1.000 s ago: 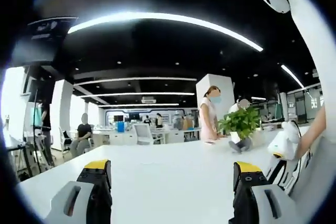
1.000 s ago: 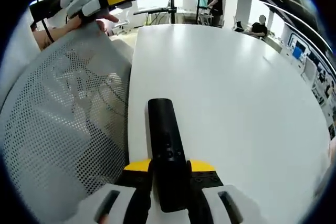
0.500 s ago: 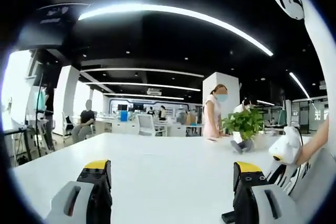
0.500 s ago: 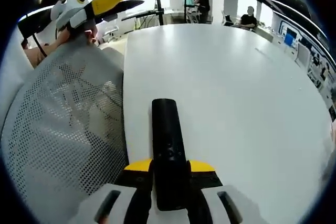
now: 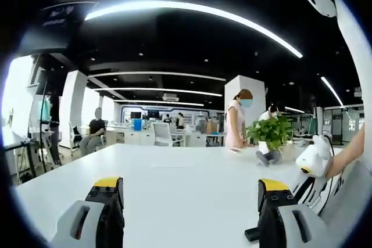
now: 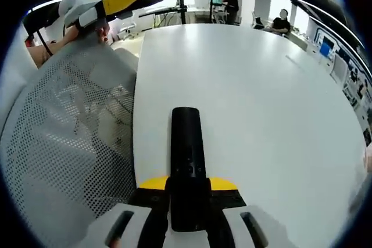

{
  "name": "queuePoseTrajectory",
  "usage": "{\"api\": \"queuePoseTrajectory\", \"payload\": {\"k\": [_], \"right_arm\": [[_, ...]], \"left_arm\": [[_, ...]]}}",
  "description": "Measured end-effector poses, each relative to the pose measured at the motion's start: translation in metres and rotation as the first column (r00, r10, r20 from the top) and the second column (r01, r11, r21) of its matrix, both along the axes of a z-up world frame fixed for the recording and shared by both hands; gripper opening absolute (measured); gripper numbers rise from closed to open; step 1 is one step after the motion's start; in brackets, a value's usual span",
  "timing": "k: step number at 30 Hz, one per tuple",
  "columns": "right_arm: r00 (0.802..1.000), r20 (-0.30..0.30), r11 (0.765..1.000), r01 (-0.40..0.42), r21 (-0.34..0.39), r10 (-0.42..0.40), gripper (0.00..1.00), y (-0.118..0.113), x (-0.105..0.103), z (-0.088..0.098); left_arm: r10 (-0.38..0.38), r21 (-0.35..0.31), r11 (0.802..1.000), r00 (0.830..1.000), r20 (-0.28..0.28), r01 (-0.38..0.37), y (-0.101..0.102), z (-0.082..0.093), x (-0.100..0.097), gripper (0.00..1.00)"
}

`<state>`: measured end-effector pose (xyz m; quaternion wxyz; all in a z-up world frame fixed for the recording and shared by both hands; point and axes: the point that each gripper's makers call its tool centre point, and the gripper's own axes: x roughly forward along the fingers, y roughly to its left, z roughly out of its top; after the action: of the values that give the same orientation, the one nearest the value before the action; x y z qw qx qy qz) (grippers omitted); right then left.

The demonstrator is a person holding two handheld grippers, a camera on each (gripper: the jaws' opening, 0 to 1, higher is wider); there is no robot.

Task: Press the specified remote control buttons in sequence, fully releasing each button before pressing the next.

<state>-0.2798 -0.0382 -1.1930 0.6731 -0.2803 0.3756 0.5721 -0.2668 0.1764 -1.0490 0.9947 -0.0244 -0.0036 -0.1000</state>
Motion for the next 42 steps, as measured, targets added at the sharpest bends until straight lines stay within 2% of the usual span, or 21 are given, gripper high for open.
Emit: {"api": "queuePoseTrajectory", "payload": {"k": [1, 6, 16, 23, 26, 33, 42], "right_arm": [[1.0, 0.0, 1.0, -0.002, 0.0, 0.002, 0.21, 0.0, 0.002, 0.0], [1.0, 0.011, 1.0, -0.007, -0.008, 0.007, 0.21, -0.002, 0.012, 0.0], [0.999, 0.034, 1.0, -0.009, -0.026, 0.01, 0.21, -0.006, 0.038, -0.002], [1.0, 0.029, 1.0, -0.009, -0.011, 0.01, 0.21, -0.006, 0.05, -0.002], [0.999, 0.04, 1.0, -0.015, -0.019, 0.016, 0.21, -0.005, 0.057, -0.002], [0.998, 0.054, 0.999, -0.023, -0.034, 0.025, 0.21, -0.004, 0.074, -0.003], [0.998, 0.055, 0.999, -0.022, -0.037, 0.024, 0.21, -0.004, 0.099, -0.004]], "left_arm": [[0.0, 0.003, 1.0, 1.0, -0.001, 0.0, 0.005, -0.006, 0.001, 0.99], [0.001, 0.038, 0.999, 1.0, -0.01, -0.001, -0.009, 0.009, 0.0, 0.98], [-0.007, 0.026, 1.0, 1.0, -0.021, 0.008, -0.024, 0.025, -0.001, 0.96], [-0.013, 0.027, 1.0, 1.0, -0.025, 0.013, -0.029, 0.033, -0.001, 0.95], [-0.012, 0.021, 1.0, 1.0, -0.025, 0.012, -0.022, 0.029, -0.001, 0.95], [-0.017, 0.024, 1.0, 1.0, -0.026, 0.017, -0.022, 0.03, -0.001, 0.94], [-0.016, 0.018, 1.0, 0.999, -0.036, 0.017, -0.013, 0.018, -0.001, 0.93]]}}
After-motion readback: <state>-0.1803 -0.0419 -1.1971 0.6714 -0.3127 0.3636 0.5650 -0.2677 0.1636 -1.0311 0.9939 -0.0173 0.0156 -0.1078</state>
